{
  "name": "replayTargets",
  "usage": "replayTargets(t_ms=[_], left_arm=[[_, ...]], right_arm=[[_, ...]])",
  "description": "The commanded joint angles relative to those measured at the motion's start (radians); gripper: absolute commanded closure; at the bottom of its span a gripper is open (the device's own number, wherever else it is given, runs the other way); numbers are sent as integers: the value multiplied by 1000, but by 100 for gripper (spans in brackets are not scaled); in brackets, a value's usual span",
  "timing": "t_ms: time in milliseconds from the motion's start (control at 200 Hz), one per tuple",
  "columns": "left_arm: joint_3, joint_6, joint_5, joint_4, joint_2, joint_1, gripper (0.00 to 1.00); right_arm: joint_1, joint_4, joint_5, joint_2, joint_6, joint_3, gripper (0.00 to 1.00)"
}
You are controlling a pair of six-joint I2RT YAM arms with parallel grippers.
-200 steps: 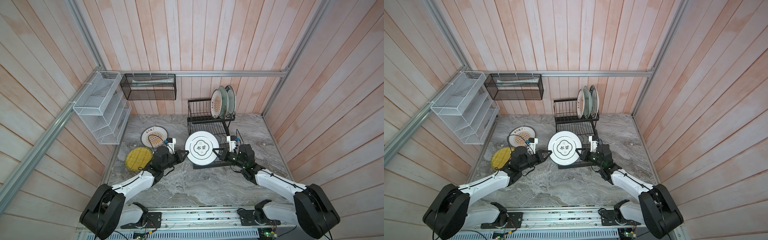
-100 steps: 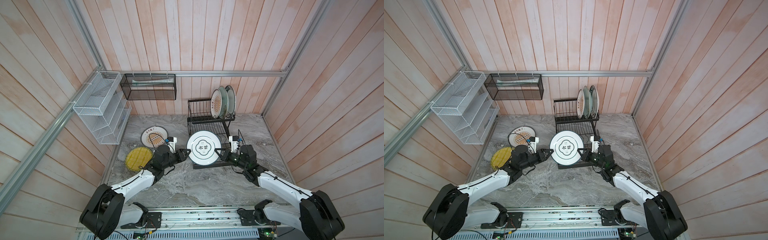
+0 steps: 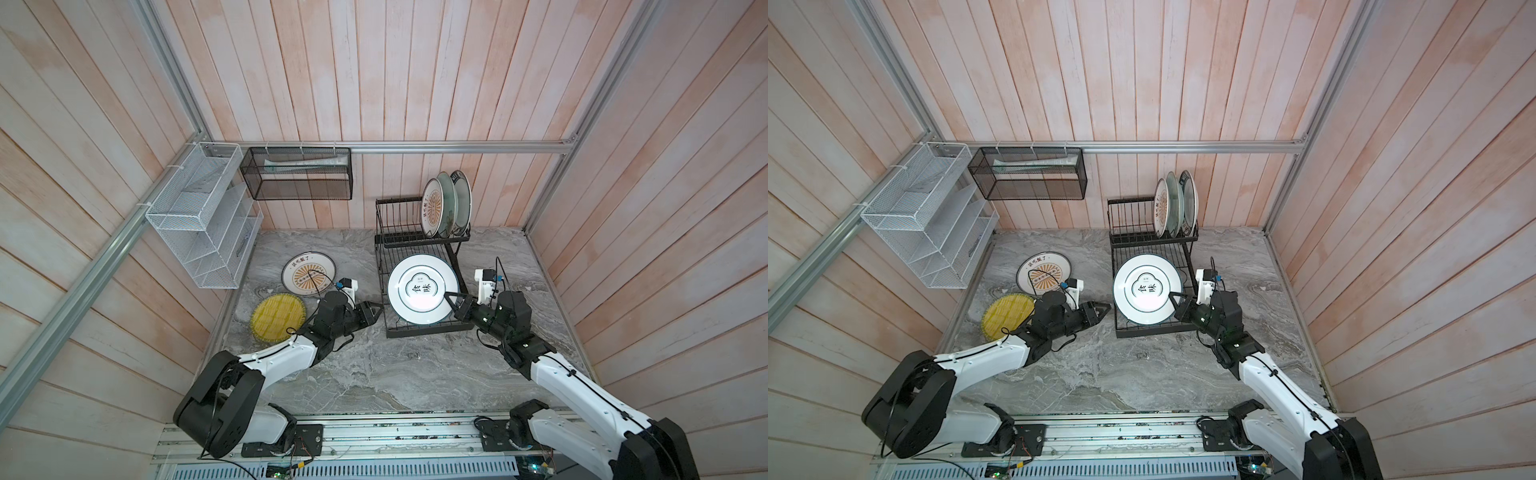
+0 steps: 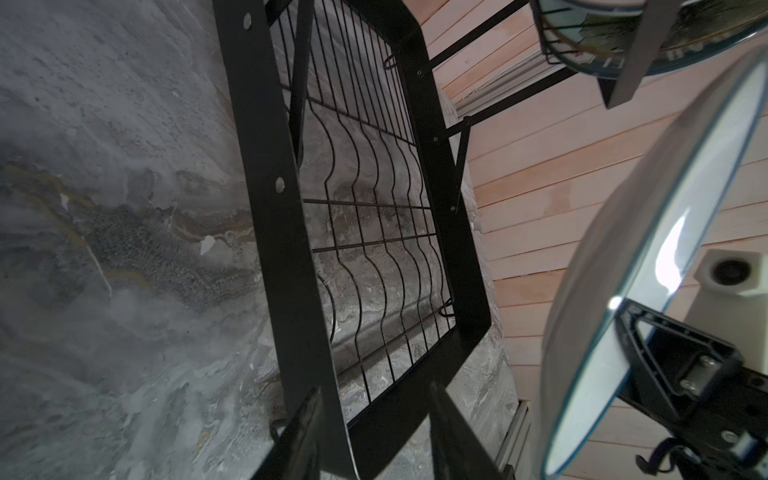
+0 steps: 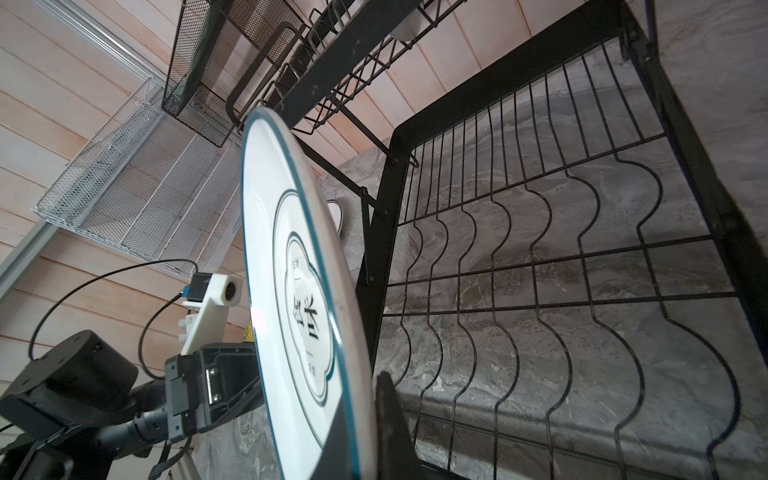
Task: Load the plates into the dish rack
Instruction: 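Open the left gripper and release the plate while the right gripper holds it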
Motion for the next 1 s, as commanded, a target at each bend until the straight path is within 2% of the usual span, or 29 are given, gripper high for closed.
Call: replayTargets(t_ms=[0, 480, 995], left_arm=[[20, 1, -15, 22, 43, -19, 57], [39, -40, 23, 91, 158, -67, 57], [90, -86, 36, 145, 235, -165, 57]], right_arm=[[-3, 8, -22, -28, -27, 52, 100], [-2, 10, -42, -43, -44, 57, 100], [-2, 0, -31, -63, -49, 57, 100]])
